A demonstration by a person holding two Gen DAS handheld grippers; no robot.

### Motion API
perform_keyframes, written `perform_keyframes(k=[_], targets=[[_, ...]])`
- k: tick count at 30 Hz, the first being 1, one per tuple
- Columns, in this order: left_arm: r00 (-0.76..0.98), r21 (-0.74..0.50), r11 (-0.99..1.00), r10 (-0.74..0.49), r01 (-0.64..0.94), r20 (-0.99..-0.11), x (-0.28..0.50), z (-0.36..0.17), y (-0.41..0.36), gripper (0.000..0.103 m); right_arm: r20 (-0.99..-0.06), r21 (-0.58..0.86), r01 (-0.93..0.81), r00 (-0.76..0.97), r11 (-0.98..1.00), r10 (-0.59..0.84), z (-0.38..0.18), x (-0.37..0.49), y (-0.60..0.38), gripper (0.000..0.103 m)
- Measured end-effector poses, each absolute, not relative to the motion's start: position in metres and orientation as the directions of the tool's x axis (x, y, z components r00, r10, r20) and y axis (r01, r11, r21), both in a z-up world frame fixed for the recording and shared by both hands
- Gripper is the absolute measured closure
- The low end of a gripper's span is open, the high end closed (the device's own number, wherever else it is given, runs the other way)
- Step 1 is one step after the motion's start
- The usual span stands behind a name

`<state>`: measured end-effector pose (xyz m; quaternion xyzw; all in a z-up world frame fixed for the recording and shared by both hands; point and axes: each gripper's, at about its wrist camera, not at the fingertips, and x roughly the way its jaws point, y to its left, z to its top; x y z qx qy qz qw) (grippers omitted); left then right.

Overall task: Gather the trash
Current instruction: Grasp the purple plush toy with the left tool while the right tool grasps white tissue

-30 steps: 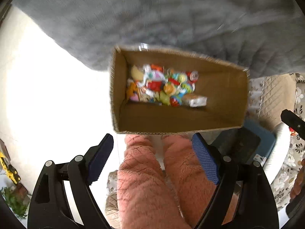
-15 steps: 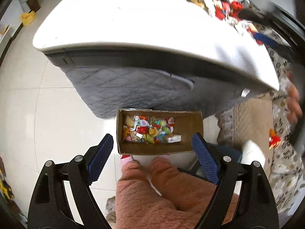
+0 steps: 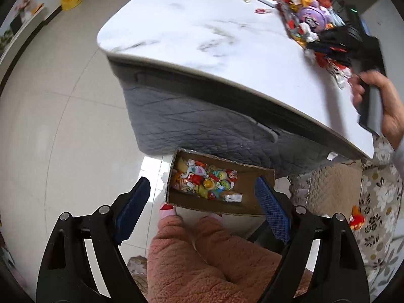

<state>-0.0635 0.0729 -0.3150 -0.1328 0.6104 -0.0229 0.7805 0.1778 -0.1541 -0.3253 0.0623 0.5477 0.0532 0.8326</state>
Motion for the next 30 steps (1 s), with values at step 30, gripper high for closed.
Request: perform_keyframes(k=[30], targets=[[0.407,-0.386,0.92,-0.378,0.066,-0.832,0.201,-0.298,-0.094,0.035,-0.532,0.402,-0.062,0.796,0.913,0.289,-0.111,-0.049,-0.28,0.096]])
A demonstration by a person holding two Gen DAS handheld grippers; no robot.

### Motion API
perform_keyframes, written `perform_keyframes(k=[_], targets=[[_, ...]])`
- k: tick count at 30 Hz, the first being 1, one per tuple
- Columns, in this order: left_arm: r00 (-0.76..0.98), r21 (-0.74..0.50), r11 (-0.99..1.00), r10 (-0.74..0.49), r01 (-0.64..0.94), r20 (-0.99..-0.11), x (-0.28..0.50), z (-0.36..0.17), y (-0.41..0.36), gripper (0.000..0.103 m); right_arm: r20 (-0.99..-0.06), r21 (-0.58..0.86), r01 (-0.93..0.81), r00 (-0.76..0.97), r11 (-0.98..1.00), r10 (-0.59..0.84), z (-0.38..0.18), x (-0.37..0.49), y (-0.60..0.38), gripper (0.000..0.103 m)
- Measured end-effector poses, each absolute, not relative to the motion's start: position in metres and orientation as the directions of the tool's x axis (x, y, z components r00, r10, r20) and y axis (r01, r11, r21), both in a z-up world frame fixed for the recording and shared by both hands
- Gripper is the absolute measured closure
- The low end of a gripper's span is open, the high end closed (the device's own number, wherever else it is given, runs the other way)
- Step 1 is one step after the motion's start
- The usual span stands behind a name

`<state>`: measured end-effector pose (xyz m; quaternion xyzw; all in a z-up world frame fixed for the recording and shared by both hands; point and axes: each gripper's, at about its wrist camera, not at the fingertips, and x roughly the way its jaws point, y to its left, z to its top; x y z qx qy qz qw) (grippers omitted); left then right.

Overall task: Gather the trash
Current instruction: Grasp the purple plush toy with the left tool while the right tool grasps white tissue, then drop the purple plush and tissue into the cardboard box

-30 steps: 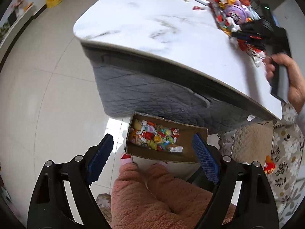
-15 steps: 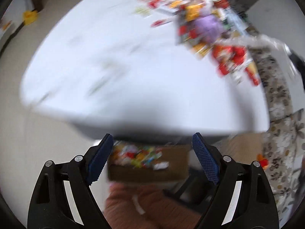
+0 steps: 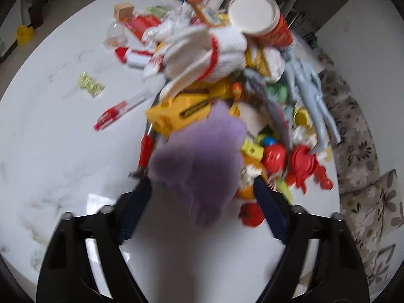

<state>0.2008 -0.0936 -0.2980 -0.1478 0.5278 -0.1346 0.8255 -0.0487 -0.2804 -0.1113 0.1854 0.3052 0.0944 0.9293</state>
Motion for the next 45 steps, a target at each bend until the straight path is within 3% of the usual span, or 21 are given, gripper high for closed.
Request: perform_keyframes(k=[1,5,12,18,24,29,34,41,45], targets=[[0.398,-0.381,0.921,-0.379,0.078,-0.835,0.203,-0.299,-0.094,0.045,-0.532,0.403,-0.058,0.797,0.914,0.286,-0.111,-0.052,-0.282,0.096],[0.385,-0.463,0.882,-0.46,0.093,-0.8,0.206,-0.291,-0.088,0.056,-0.54,0.409,-0.039,0.795,0.912,0.276,-0.116,-0.056,-0.286,0.096],[0.428,-0.643,0.754,-0.63,0.136,-0.648,0.19,-0.225,-0.048,0.055,-0.529,0.427,-0.064,0.791,0.902,0.307,-0.115,-0.051,-0.28,0.096],[0.464,-0.661,0.707,-0.687,0.251,-0.559,0.142,-0.168,-0.002,0.056,-0.505,0.425,-0.123,0.79,0.897,0.348,-0.102,-0.056,-0.266,0.096],[0.457,-0.591,0.728,-0.681,0.348,-0.571,0.068,-0.148,0.039,0.055,-0.485,0.391,-0.219,0.777,0.894,0.402,-0.081,-0.076,-0.247,0.096],[0.369,-0.589,0.751,-0.66,0.299,-0.655,0.009,-0.192,0.063,0.055,-0.563,0.361,-0.206,0.729,0.909,0.389,-0.095,-0.087,-0.234,0.096],[0.238,-0.616,0.754,-0.656,0.228,-0.716,-0.032,-0.265,0.061,0.055,-0.682,0.399,-0.151,0.61,0.904,0.403,-0.151,-0.088,-0.226,0.096],[0.062,-0.587,0.807,-0.591,0.07,-0.805,-0.062,-0.397,0.048,0.055,-0.825,0.432,-0.053,0.381,0.9,0.419,-0.287,-0.081,-0.218,0.096],[-0.007,-0.5,0.865,-0.5,0.047,-0.866,-0.061,-0.486,0.03,0.054,-0.88,0.414,0.006,0.257,0.91,0.399,-0.387,-0.074,-0.218,0.096]])
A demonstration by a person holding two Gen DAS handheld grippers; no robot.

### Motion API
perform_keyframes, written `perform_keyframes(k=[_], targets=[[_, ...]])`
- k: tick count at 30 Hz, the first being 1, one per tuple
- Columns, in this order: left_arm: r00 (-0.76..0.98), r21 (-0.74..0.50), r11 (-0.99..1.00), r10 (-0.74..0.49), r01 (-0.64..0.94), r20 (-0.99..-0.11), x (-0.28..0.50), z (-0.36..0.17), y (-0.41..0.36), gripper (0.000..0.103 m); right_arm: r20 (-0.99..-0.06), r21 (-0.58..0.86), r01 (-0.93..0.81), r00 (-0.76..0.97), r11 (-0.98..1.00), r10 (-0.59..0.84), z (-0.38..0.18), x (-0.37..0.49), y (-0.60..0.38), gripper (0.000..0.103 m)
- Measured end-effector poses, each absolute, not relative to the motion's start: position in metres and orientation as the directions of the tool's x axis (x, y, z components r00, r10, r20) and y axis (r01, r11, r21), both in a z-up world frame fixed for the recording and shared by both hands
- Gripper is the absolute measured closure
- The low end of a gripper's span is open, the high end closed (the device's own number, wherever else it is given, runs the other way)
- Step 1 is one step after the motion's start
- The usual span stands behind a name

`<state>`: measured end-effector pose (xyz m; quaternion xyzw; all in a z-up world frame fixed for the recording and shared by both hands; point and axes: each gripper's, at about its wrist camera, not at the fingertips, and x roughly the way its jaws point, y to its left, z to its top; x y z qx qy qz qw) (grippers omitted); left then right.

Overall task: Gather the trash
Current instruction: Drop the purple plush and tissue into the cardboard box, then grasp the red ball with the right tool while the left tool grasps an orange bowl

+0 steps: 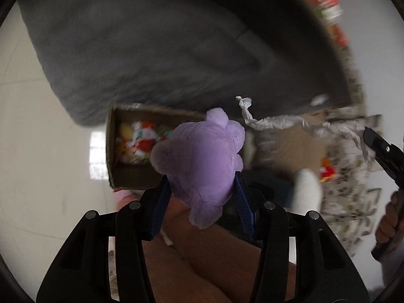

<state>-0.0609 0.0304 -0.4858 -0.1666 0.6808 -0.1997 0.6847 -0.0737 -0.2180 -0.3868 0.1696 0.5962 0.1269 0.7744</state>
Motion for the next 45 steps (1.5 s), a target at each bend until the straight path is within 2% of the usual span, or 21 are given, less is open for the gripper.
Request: perform_keyframes(k=[4,5,7,8,10,13,16,21,27,30,31,32,34,37,40,42,45], targets=[[-0.082,-0.395,0.919,-0.394,0.0,-0.915,-0.046,-0.58,0.017,0.051,-0.926,0.368,0.064,0.121,0.928,0.359,-0.505,-0.06,-0.217,0.096],[-0.097,-0.372,0.928,-0.371,-0.003,-0.924,-0.043,-0.593,0.015,0.048,-0.936,0.349,0.079,0.086,0.934,0.342,-0.53,-0.056,-0.217,0.092],[-0.149,-0.278,0.961,-0.276,-0.006,-0.95,-0.032,-0.634,0.012,0.044,-0.96,0.279,0.115,0.018,0.953,0.279,-0.579,-0.05,-0.218,0.064],[-0.197,-0.25,0.968,-0.251,-0.029,-0.948,-0.027,-0.656,0.012,0.039,-0.973,0.226,0.123,-0.012,0.966,0.23,-0.599,-0.048,-0.219,0.041],[-0.253,-0.18,0.983,-0.186,-0.047,-0.95,-0.024,-0.679,0.014,0.034,-0.986,0.135,0.135,-0.078,0.982,0.147,-0.635,-0.045,-0.222,0.04],[-0.295,-0.13,0.989,-0.145,-0.068,-0.945,-0.023,-0.696,0.019,0.028,-0.981,0.108,0.154,-0.146,0.982,0.131,-0.662,-0.046,-0.226,0.035],[-0.315,-0.121,0.989,-0.141,-0.082,-0.939,-0.025,-0.697,0.024,0.027,-0.978,0.101,0.157,-0.164,0.982,0.126,-0.666,-0.047,-0.228,0.026],[-0.286,-0.11,0.993,-0.115,-0.035,-0.951,-0.032,-0.655,0.029,0.027,-0.981,0.131,0.155,-0.118,0.979,0.151,-0.622,-0.05,-0.227,0.025],[-0.094,-0.069,0.994,-0.062,0.08,-0.994,-0.05,-0.543,0.033,0.026,-0.966,0.244,0.082,0.107,0.966,0.235,-0.48,-0.048,-0.217,0.021],[0.007,-0.106,0.992,-0.106,0.063,-0.994,-0.056,-0.483,0.04,0.026,-0.929,0.288,0.02,0.249,0.957,0.274,-0.405,-0.04,-0.212,0.015],[0.044,-0.128,0.99,-0.131,0.056,-0.99,-0.059,-0.464,0.04,0.025,-0.908,0.301,-0.005,0.304,0.954,0.288,-0.378,-0.034,-0.21,0.014],[0.082,-0.138,0.989,-0.142,0.05,-0.986,-0.061,-0.446,0.04,0.02,-0.893,0.305,-0.018,0.342,0.952,0.292,-0.361,-0.028,-0.21,0.014],[0.175,-0.145,0.988,-0.151,0.045,-0.973,-0.063,-0.411,0.04,0.018,-0.857,0.314,-0.035,0.42,0.949,0.299,-0.331,-0.006,-0.209,0.014],[0.256,-0.191,0.981,-0.192,0.029,-0.947,-0.063,-0.373,0.038,0.018,-0.811,0.321,-0.035,0.505,0.946,0.294,-0.304,0.034,-0.21,0.014],[0.302,-0.266,0.964,-0.253,-0.001,-0.919,-0.06,-0.348,0.037,0.018,-0.796,0.314,-0.031,0.537,0.949,0.28,-0.302,0.081,-0.207,0.014],[0.324,-0.292,0.956,-0.271,-0.019,-0.907,-0.058,-0.337,0.038,0.018,-0.817,0.259,-0.013,0.531,0.966,0.226,-0.308,0.108,-0.201,0.027],[0.349,-0.303,0.952,-0.27,-0.041,-0.897,-0.058,-0.326,0.04,0.018,-0.856,0.173,0.012,0.496,0.985,0.144,-0.327,0.143,-0.196,0.039]])
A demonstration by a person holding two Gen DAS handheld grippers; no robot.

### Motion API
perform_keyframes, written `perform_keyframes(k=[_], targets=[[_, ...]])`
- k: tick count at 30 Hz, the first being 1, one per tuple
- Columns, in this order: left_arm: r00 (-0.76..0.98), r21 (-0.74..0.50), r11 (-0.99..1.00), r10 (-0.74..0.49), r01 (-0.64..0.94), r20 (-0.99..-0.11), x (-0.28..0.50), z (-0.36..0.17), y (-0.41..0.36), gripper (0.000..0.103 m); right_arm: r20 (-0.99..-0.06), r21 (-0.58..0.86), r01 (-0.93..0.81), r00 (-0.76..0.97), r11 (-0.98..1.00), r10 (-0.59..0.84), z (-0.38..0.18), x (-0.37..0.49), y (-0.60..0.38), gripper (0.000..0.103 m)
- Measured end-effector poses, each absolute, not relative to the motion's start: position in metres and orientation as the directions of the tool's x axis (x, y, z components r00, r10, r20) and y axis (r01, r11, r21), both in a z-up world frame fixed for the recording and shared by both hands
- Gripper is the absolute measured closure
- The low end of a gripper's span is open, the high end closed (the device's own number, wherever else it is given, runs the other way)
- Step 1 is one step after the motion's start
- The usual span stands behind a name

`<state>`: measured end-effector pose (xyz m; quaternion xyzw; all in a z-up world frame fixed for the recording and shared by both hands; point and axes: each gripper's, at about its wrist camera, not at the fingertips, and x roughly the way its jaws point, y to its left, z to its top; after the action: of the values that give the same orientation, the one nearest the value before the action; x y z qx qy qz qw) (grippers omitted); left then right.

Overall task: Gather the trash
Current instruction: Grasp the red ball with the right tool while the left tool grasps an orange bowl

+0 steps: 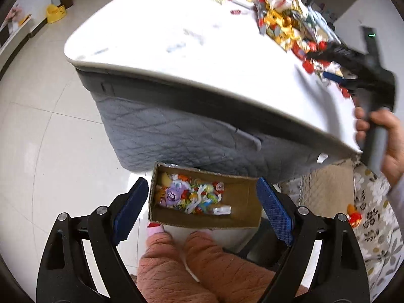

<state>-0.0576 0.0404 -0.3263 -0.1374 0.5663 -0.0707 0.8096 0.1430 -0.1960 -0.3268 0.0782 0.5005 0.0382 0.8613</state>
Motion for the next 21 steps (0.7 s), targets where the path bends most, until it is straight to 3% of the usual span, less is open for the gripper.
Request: perform_keyframes(k=[1,3,4,9,14,21], targets=[[0.353,-0.307,0.951,-0.271,-0.047,-0.895,-0.058,-0.326,0.041,0.018,-0.87,0.136,0.026,0.481,0.99,0.107,-0.334,0.153,-0.195,0.042],[0.363,-0.316,0.947,-0.274,-0.06,-0.891,-0.059,-0.318,0.045,0.018,-0.885,0.118,0.031,0.456,0.993,0.091,-0.344,0.165,-0.194,0.069],[0.365,-0.318,0.946,-0.275,-0.063,-0.89,-0.058,-0.317,0.046,0.018,-0.885,0.088,0.032,0.461,0.996,0.063,-0.345,0.168,-0.194,0.074],[0.358,-0.325,0.944,-0.286,-0.052,-0.889,-0.052,-0.314,0.047,0.018,-0.88,0.126,-0.002,0.462,0.992,0.113,-0.33,0.153,-0.197,0.074],[0.369,-0.31,0.951,-0.293,0.012,-0.882,-0.032,-0.307,0.029,0.018,-0.844,0.232,-0.017,0.493,0.973,0.21,-0.306,0.08,-0.217,0.074],[0.398,-0.219,0.947,-0.3,0.236,-0.867,0.039,-0.305,-0.048,0.018,-0.816,0.333,0.043,0.514,0.942,0.265,-0.288,-0.018,-0.246,0.074]])
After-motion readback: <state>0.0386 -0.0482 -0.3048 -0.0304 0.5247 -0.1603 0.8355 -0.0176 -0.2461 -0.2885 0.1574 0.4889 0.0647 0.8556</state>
